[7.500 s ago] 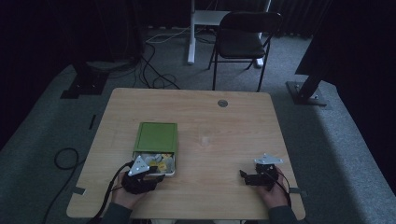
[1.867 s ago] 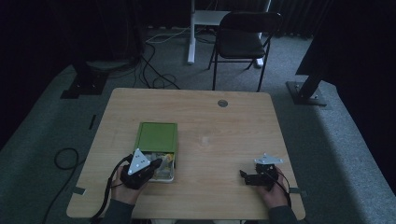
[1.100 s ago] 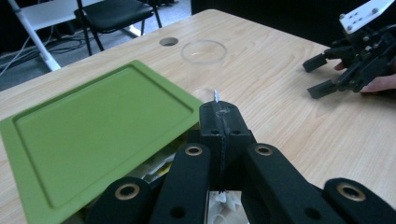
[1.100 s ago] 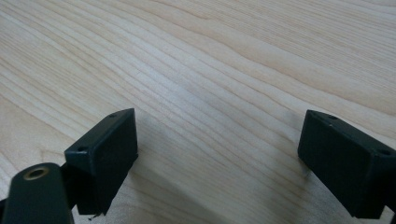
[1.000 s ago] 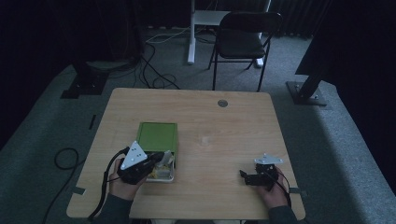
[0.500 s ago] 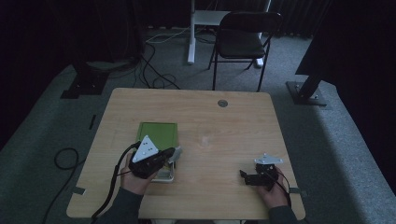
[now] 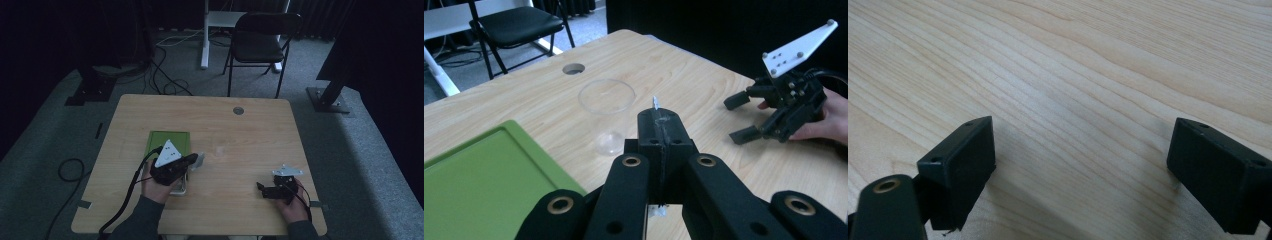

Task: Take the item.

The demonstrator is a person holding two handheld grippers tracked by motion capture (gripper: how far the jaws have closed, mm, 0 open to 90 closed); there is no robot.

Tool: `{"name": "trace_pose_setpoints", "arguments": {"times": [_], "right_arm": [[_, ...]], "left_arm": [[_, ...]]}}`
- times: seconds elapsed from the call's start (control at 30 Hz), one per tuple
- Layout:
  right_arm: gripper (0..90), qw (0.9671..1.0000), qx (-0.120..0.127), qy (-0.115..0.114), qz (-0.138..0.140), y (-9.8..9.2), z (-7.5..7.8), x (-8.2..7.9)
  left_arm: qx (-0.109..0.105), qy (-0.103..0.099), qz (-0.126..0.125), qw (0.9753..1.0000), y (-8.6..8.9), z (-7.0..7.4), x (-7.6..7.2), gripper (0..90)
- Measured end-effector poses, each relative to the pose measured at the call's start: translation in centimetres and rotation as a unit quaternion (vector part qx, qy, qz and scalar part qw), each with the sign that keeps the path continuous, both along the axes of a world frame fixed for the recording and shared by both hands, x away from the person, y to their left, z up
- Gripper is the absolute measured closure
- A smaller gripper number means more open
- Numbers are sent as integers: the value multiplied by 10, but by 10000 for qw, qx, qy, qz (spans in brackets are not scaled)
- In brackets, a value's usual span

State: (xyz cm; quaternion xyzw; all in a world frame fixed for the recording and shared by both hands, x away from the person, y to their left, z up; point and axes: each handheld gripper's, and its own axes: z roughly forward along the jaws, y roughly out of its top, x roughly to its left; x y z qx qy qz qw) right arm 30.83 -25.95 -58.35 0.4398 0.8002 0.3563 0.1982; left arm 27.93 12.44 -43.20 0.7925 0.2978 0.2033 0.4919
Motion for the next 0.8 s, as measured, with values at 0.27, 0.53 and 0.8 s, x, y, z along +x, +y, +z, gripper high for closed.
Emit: {"name": "trace_pose_setpoints", "arguments": {"times": [0.27,0.53,0.8], "right_arm": [[115,10000,-2,3,-1,0,0,0],[115,10000,-3,11,0,0,0,0],[115,10000,1,11,-5,0,0,0]], "left_arm": [[-17,10,-8,10000,-18,-2,14,900],[-18,-21,54,10000,-29,-2,25,900],[-200,33,155,9997,-37,-6,39,900]]}}
